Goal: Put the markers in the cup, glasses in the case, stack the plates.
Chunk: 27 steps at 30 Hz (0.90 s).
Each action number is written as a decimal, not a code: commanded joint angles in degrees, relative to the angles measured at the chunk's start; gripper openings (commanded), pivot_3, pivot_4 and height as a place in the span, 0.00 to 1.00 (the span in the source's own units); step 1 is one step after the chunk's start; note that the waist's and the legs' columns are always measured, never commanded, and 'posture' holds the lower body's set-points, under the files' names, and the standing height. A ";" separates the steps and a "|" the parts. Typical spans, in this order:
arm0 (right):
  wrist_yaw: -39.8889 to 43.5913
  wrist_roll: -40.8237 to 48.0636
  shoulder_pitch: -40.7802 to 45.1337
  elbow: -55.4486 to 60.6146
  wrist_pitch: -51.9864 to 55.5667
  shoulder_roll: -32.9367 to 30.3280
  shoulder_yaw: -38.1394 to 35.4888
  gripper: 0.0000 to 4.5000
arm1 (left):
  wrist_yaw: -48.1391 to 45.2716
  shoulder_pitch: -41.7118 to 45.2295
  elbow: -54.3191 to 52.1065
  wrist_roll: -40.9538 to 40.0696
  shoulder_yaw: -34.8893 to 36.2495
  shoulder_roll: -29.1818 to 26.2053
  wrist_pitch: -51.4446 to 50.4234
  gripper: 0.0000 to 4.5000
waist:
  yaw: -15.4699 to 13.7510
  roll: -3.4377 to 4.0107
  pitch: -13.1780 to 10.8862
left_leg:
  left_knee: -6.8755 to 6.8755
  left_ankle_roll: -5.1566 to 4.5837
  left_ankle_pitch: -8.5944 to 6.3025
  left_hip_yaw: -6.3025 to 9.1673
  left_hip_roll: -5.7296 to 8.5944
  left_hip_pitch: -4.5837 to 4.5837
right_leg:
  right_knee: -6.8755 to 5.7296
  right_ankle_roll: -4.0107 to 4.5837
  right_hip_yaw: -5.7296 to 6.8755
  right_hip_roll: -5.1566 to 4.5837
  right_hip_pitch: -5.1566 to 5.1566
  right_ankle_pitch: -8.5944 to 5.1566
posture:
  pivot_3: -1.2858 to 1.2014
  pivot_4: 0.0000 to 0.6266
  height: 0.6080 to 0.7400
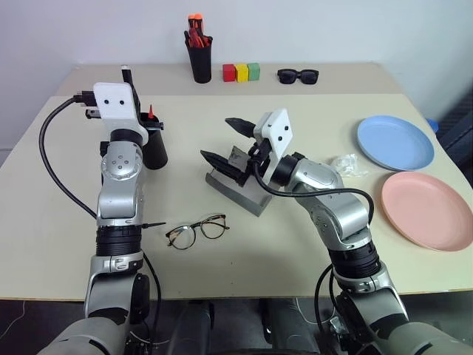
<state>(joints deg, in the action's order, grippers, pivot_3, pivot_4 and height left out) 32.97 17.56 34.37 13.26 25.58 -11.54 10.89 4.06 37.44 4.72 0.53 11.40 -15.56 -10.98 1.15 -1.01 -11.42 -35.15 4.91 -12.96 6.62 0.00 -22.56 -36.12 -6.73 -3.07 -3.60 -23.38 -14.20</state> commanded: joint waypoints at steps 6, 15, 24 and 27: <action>0.15 0.00 -0.45 2.57 -0.23 -0.13 0.36 1.00 | 0.90 -1.11 -3.23 0.62 0.16 0.26 0.91 0.19 | 0.03 0.00 0.00 | 0.00 0.00 0.00 0.00 0.00 0.01 | -0.01 0.00 0.00 0.00 0.00 0.00 | 0.52 0.24 1.00; 0.82 0.33 -0.50 2.74 0.07 -0.58 0.60 1.00 | 1.15 -0.84 -5.18 0.30 0.19 0.48 1.21 0.48 | -0.01 0.00 0.00 | 0.00 0.00 0.00 0.00 0.00 0.00 | 0.00 0.00 0.00 0.00 0.00 0.00 | 0.52 0.24 1.00; 6.57 2.08 -3.94 5.54 1.77 -10.98 -4.05 1.00 | -22.04 -4.42 -13.42 -11.27 -4.30 -5.32 -2.50 0.54 | -0.09 0.00 0.00 | 0.01 0.00 0.00 -0.01 0.00 -0.02 | 0.02 0.01 0.00 -0.01 0.01 -0.01 | 0.52 0.24 1.00; 9.29 3.23 -5.81 6.34 2.40 -16.17 -6.24 1.00 | -32.02 -6.31 -15.63 -15.03 -7.20 -10.32 -7.20 0.78 | 0.02 0.01 0.00 | 0.00 0.00 0.00 -0.02 0.00 -0.01 | 0.03 0.02 -0.01 -0.01 0.02 -0.01 | 0.52 0.24 1.00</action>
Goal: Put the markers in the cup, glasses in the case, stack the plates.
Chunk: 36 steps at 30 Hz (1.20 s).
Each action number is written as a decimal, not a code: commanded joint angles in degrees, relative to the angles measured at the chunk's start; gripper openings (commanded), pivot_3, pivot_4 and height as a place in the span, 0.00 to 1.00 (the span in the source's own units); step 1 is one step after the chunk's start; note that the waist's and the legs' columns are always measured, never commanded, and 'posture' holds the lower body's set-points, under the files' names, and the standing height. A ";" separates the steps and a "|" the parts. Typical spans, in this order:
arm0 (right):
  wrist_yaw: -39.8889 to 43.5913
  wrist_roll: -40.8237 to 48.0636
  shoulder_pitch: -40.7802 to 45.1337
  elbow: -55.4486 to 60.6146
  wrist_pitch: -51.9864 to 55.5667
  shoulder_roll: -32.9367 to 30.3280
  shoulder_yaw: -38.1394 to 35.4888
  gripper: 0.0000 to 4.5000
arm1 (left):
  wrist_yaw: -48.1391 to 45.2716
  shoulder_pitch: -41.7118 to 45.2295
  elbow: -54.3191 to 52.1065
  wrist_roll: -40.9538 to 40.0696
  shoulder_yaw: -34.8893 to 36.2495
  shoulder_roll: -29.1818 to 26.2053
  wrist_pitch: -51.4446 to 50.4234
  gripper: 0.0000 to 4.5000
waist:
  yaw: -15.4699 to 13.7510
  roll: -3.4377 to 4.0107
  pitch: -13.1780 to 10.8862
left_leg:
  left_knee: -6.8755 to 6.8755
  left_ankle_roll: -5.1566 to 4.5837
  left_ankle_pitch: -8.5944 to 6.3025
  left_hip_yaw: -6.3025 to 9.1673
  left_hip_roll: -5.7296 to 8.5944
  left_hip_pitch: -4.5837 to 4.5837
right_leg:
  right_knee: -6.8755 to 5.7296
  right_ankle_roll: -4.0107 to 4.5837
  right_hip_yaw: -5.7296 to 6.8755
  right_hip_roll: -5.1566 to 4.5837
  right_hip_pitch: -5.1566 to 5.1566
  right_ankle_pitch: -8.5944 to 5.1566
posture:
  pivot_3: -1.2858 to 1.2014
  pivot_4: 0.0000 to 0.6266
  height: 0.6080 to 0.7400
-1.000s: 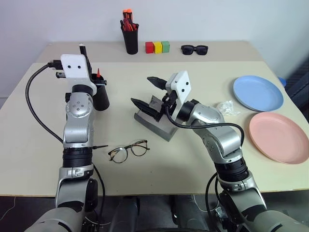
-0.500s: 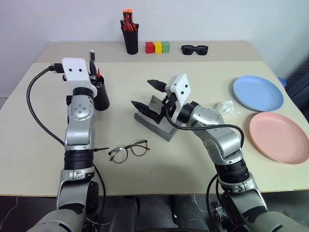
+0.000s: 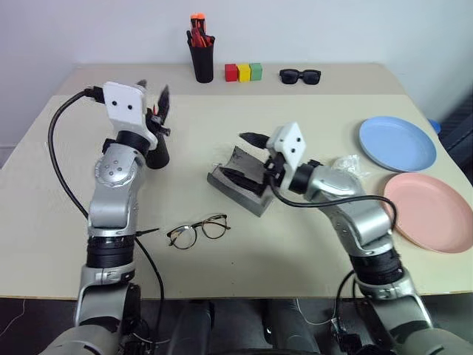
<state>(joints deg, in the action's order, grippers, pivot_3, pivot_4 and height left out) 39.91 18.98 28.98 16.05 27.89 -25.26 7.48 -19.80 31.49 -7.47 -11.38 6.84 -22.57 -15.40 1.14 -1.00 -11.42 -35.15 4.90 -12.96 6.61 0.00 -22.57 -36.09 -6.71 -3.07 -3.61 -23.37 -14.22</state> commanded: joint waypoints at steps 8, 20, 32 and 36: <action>8.96 5.89 -6.97 9.13 3.83 -13.17 -6.77 1.00 | -36.14 3.35 6.55 -2.77 -16.45 -13.94 -2.19 0.99 | 0.15 0.02 -0.01 | 0.01 -0.02 -0.01 -0.02 -0.01 0.03 | 0.00 0.19 -0.01 0.02 0.01 -0.12 | 0.52 0.24 1.00; 5.91 6.95 -12.07 15.55 6.29 -12.97 -6.86 1.00 | -53.10 17.53 35.57 11.08 -28.74 -11.68 20.67 0.99 | -0.35 0.01 -0.02 | -0.06 -0.06 -0.03 -0.04 -0.02 -0.12 | 0.08 0.17 -0.01 0.02 -0.04 -0.12 | 0.52 0.24 1.00; 3.77 6.81 -12.45 16.79 6.25 -11.62 -5.37 1.00 | -59.95 24.86 49.99 13.21 -28.50 -5.86 26.87 0.36 | 0.07 0.00 -0.02 | -0.07 -0.11 -0.05 -0.03 -0.02 -0.15 | 0.00 -0.01 -0.01 0.03 -0.10 -0.03 | 0.52 0.24 1.00; 3.57 6.66 -12.33 16.46 5.99 -11.65 -5.21 1.00 | -60.82 23.29 46.37 11.75 -27.27 -6.19 18.24 0.01 | 0.01 0.00 -0.02 | -0.09 -0.12 -0.06 -0.02 -0.02 -0.18 | 0.01 -0.01 -0.01 0.03 -0.10 -0.04 | 0.52 0.24 1.00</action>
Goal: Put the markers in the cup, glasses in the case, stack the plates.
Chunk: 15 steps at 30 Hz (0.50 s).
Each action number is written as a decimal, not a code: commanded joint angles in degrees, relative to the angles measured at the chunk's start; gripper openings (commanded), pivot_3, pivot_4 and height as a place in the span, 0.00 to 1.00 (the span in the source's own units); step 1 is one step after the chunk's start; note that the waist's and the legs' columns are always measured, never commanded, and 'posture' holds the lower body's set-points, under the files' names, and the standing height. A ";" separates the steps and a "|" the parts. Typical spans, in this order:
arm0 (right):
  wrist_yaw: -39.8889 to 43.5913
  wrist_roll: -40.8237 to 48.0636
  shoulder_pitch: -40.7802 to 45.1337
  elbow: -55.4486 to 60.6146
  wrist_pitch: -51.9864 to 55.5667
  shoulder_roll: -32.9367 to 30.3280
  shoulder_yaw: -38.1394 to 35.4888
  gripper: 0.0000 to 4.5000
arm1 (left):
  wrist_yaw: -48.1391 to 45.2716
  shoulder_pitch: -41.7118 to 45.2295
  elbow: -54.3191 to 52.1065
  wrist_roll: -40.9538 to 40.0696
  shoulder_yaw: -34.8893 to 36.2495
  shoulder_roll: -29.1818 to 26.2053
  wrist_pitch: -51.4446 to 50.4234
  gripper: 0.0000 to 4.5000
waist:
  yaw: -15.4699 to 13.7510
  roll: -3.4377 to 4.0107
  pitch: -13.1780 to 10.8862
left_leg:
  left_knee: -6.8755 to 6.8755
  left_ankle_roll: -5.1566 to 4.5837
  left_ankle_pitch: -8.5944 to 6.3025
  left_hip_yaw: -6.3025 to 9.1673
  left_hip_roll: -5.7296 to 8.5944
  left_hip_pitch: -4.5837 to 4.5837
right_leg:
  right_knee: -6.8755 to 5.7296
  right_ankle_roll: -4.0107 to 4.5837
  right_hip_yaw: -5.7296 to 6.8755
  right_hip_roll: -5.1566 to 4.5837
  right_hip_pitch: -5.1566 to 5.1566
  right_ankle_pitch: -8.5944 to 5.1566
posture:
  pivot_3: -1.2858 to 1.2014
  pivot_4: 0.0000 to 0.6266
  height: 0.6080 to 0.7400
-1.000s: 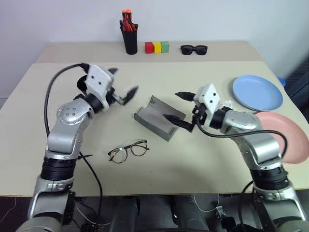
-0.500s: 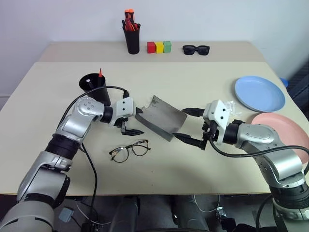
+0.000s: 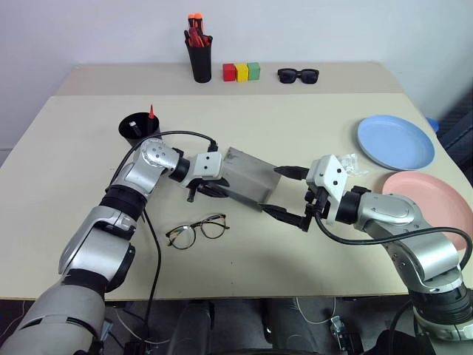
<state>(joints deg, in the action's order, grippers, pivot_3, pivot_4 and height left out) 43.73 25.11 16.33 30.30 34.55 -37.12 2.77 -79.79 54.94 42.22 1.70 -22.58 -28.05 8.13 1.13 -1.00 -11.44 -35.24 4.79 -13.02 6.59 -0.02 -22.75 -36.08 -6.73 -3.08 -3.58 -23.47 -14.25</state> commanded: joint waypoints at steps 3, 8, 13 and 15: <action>-0.42 0.18 0.48 1.86 -1.05 0.37 -0.06 1.00 | 1.71 -2.52 -9.36 -2.75 4.04 -0.09 -13.98 0.01 | 0.09 0.00 0.00 | 0.01 0.00 0.00 0.01 0.00 0.01 | -0.02 -0.01 0.00 0.00 0.00 0.00 | 0.52 0.24 1.00; -0.10 0.17 0.83 1.51 -1.26 0.43 0.55 1.00 | 0.68 -8.08 -24.88 -5.18 4.82 -3.14 -26.19 0.01 | 0.20 0.00 0.00 | 0.01 0.00 0.00 0.02 -0.01 0.01 | -0.04 -0.01 0.00 0.01 -0.01 0.00 | 0.52 0.24 1.00; 0.24 -0.14 1.95 0.51 -1.75 0.97 1.86 1.00 | 2.31 -9.49 -29.04 -6.29 5.64 -3.84 -29.15 0.12 | 0.05 0.00 0.00 | -0.03 0.00 0.00 0.02 -0.01 0.03 | -0.04 -0.01 0.00 0.00 0.02 0.00 | 0.52 0.24 1.00; 0.34 -0.12 2.53 0.20 -1.78 1.24 2.26 1.00 | 3.75 -9.75 -28.86 -5.73 5.80 -3.87 -27.17 0.28 | 0.02 0.00 0.00 | -0.02 0.00 0.00 0.03 -0.01 0.03 | -0.04 -0.01 0.01 0.00 0.02 0.00 | 0.52 0.24 1.00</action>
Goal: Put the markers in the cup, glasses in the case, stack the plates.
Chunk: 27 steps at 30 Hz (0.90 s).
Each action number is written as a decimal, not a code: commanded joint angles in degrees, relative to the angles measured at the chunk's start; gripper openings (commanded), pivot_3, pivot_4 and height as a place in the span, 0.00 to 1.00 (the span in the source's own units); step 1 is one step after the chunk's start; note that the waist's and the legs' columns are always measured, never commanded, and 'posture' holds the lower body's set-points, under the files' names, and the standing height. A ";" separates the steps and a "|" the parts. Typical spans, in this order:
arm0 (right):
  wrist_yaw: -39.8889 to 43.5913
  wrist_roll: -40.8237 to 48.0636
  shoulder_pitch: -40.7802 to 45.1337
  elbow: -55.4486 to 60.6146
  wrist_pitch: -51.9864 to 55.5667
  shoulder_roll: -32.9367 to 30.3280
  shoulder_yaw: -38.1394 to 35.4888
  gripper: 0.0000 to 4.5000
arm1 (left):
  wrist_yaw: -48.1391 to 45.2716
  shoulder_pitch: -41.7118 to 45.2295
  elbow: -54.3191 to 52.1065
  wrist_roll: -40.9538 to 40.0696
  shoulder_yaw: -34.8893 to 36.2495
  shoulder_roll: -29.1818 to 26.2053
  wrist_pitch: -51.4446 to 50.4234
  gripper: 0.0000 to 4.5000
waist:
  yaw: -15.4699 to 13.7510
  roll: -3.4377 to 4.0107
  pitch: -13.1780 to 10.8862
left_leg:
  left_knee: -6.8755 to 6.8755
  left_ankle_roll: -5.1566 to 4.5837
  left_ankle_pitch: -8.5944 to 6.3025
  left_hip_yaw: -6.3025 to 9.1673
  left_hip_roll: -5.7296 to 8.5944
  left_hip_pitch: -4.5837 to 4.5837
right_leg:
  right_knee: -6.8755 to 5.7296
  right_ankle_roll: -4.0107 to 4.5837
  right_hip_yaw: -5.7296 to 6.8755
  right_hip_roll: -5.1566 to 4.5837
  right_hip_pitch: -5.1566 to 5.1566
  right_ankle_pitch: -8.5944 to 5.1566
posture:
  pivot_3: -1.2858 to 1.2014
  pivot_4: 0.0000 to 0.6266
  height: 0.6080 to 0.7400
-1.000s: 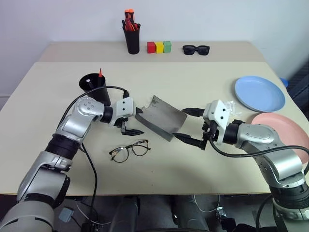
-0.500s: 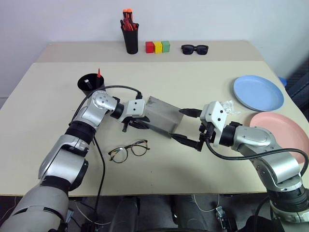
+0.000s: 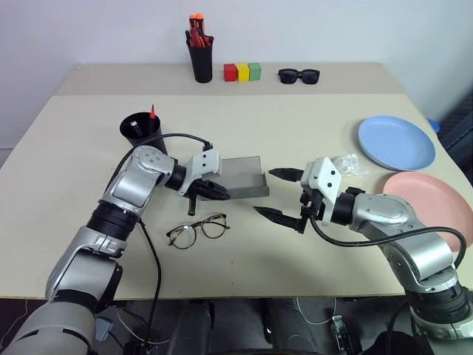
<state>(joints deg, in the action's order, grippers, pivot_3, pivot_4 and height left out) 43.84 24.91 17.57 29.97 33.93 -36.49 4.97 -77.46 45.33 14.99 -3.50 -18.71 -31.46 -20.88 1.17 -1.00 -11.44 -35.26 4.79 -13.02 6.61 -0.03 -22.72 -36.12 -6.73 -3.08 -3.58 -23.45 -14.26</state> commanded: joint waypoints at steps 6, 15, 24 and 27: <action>0.28 -0.07 1.95 0.39 -0.90 0.76 0.60 1.00 | 6.10 0.23 -0.91 -2.25 6.89 -0.92 7.94 0.49 | 0.03 0.00 0.00 | 0.01 0.00 0.00 0.00 0.00 0.01 | 0.00 0.00 0.00 0.00 0.00 0.00 | 0.52 0.24 1.00; -0.13 -5.00 1.72 -0.14 -4.13 0.37 3.35 1.00 | 0.30 -14.97 -14.58 -10.15 15.32 -16.97 -1.58 0.98 | 1.51 0.06 -0.03 | 0.12 0.00 0.00 -0.03 -0.02 0.10 | -0.03 0.03 -0.02 -0.01 -0.02 -0.02 | 0.52 0.24 1.00; 3.15 -6.02 2.88 -1.12 -5.32 0.28 6.40 1.00 | 3.28 -24.53 -26.52 -14.65 16.06 -18.93 -9.79 0.98 | 1.19 0.02 -0.03 | 0.03 0.00 0.00 -0.02 -0.03 0.10 | 0.00 0.22 -0.01 -0.02 0.07 -0.12 | 0.52 0.24 1.00; 3.47 -6.38 3.07 -1.27 -5.45 0.54 6.84 1.00 | 3.76 -24.62 -27.63 -14.97 15.18 -18.71 -10.49 0.98 | 1.31 0.02 -0.03 | 0.05 0.00 0.00 -0.02 -0.03 0.12 | -0.02 0.21 -0.01 0.00 0.06 -0.11 | 0.52 0.24 1.00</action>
<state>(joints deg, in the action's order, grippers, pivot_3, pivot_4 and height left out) 47.01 18.70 19.65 27.84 29.57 -36.10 12.01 -74.03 20.68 -10.64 -17.21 -3.63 -49.71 -30.98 2.48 -0.97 -11.47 -35.22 4.78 -13.02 6.59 -0.06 -22.59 -36.14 -6.53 -3.08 -3.58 -23.39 -14.37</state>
